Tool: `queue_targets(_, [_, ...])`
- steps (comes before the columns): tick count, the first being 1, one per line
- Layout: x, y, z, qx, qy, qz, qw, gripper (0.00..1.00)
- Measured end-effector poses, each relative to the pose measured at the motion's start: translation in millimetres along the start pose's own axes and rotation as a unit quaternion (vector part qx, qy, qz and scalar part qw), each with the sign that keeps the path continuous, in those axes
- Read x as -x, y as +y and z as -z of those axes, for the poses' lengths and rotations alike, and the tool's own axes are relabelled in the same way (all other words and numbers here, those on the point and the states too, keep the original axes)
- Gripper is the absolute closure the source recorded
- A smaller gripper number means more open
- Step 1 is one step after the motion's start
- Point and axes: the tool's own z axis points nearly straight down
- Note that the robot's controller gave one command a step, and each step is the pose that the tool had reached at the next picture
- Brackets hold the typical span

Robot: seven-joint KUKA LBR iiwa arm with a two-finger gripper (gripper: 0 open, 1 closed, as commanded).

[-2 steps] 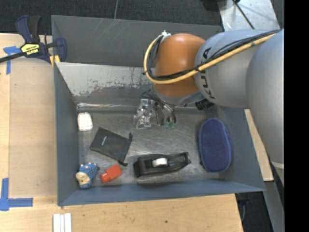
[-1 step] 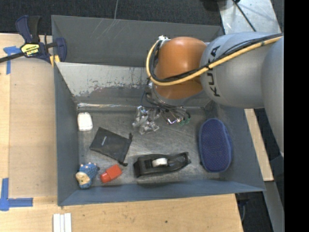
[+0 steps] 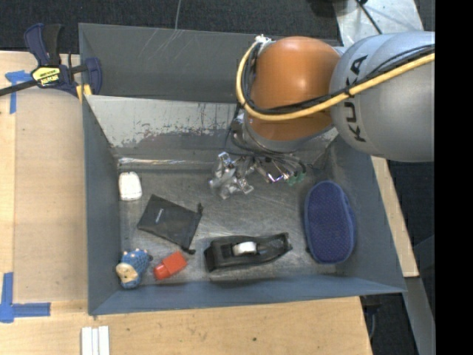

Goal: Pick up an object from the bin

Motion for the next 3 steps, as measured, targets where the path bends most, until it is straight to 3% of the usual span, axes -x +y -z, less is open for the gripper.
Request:
queue_targets(1, [20.4,14.2,-68.1,0.003,0.0051,-0.018,0.9998,1.00])
queue_targets(2, [22.7,16.7,19.2,0.000,-0.0017,-0.023,0.9997,1.00])
queue_targets(3, [48.1,51.9,-64.9,0.003,0.0060,-0.045,0.9989,1.00])
